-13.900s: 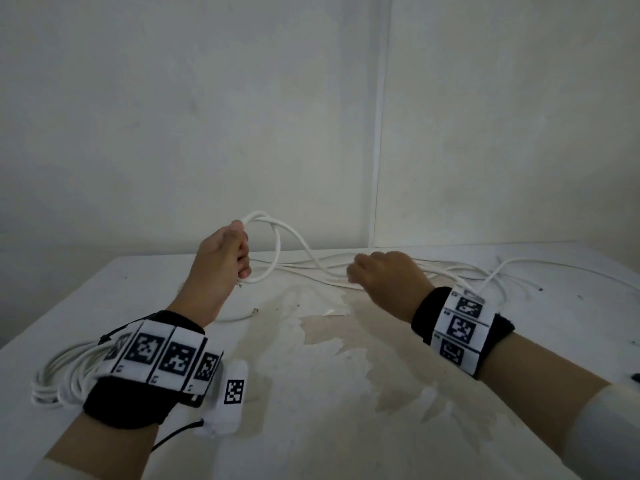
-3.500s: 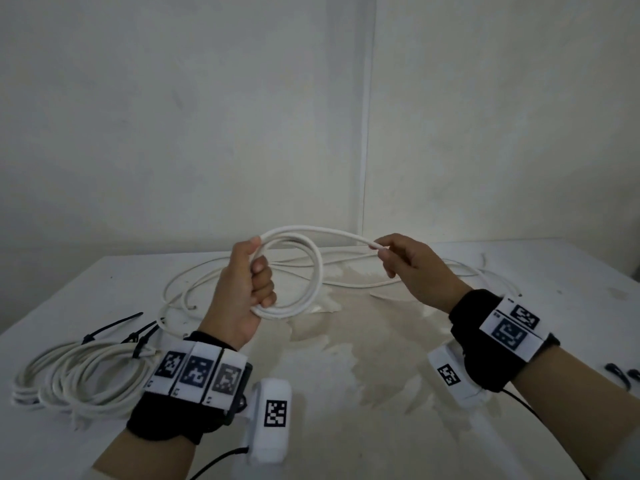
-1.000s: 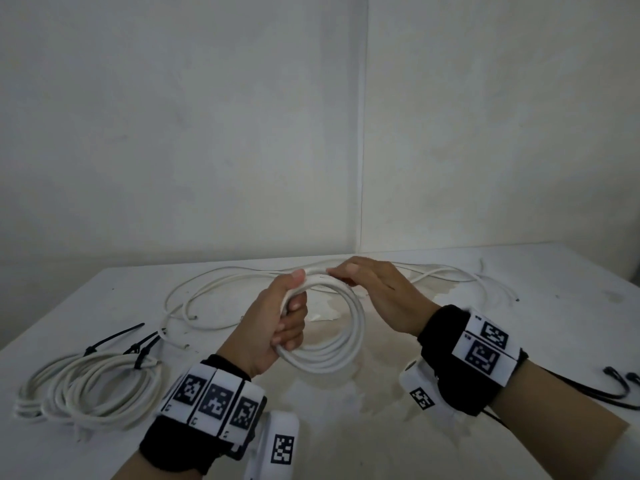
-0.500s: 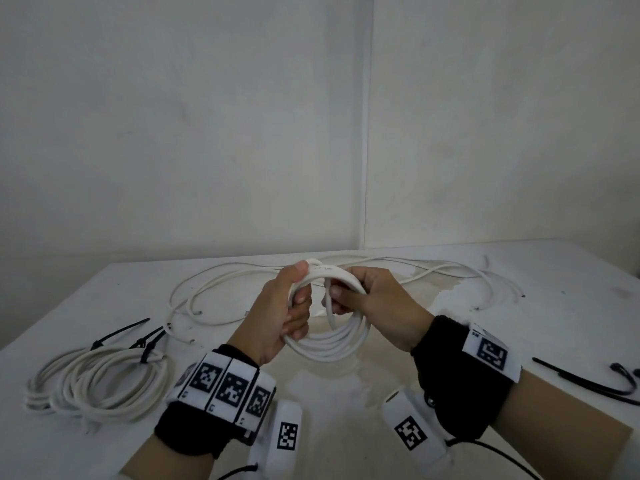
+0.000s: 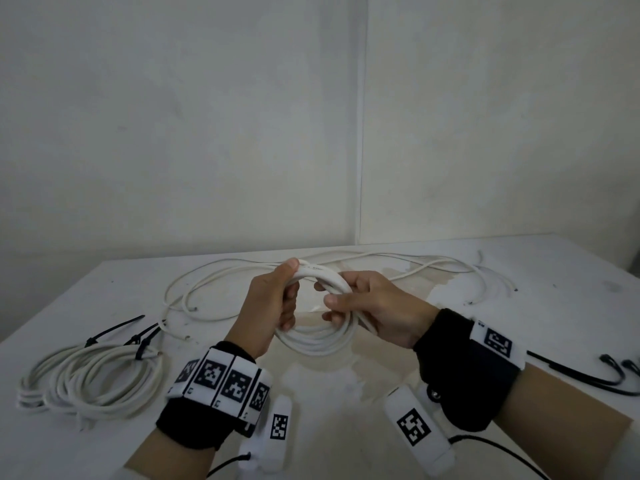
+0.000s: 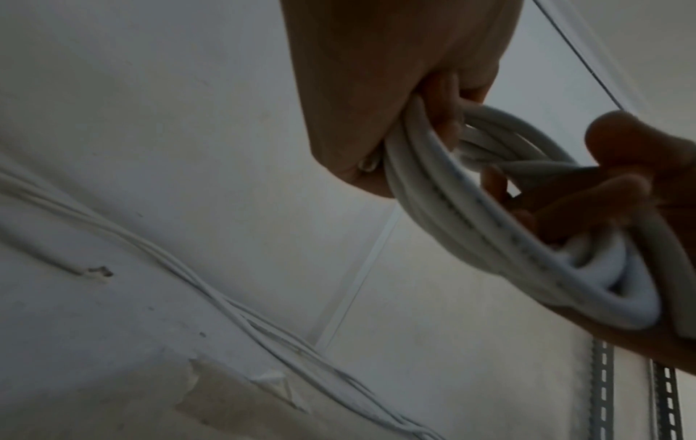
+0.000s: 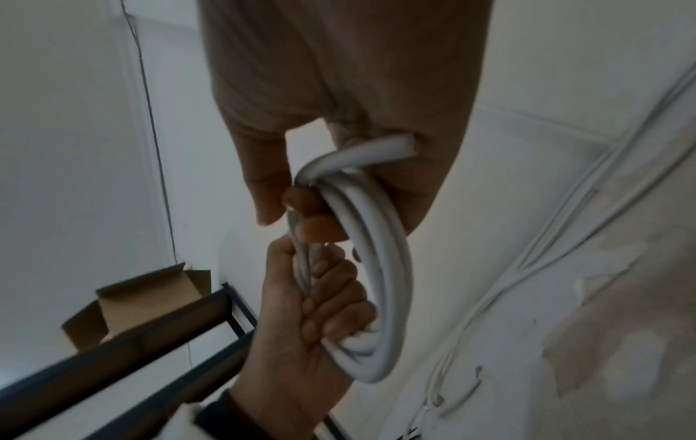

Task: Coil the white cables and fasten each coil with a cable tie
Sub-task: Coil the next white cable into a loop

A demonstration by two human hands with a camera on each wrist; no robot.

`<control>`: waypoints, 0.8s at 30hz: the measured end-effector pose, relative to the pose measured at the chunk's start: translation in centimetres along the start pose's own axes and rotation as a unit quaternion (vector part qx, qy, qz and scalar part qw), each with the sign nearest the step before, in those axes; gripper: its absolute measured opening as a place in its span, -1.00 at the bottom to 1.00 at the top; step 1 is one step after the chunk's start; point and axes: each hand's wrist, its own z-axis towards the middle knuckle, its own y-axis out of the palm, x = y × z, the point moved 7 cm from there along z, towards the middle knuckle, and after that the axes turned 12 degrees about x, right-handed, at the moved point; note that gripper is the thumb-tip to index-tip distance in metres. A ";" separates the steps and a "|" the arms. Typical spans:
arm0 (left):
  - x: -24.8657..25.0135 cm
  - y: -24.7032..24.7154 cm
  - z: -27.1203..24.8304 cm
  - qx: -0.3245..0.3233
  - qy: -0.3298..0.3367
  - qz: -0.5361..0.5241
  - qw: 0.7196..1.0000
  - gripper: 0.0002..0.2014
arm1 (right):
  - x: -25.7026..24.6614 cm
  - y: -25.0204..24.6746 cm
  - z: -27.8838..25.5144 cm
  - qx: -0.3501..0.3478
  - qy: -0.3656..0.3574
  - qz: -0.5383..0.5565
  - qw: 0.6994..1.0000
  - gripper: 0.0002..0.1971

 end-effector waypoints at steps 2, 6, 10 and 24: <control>0.1 0.1 -0.1 0.007 0.004 0.004 1.000 -0.57 | -0.6 -0.3 0.0 0.018 -0.029 -0.056 0.998 -0.83; -0.1 0.4 -0.6 0.012 -0.003 -0.015 1.000 -0.56 | -1.6 -0.8 -0.2 0.040 -0.094 -0.202 0.974 -0.80; -0.2 0.9 -0.8 0.022 -0.039 -0.068 0.997 -0.48 | -2.6 -1.2 -0.3 0.107 -0.149 -0.208 0.961 -0.83; -0.2 1.5 -1.5 0.024 -0.066 -0.018 0.997 -0.52 | -2.5 -1.4 -0.8 0.119 -0.190 -0.305 0.926 -0.87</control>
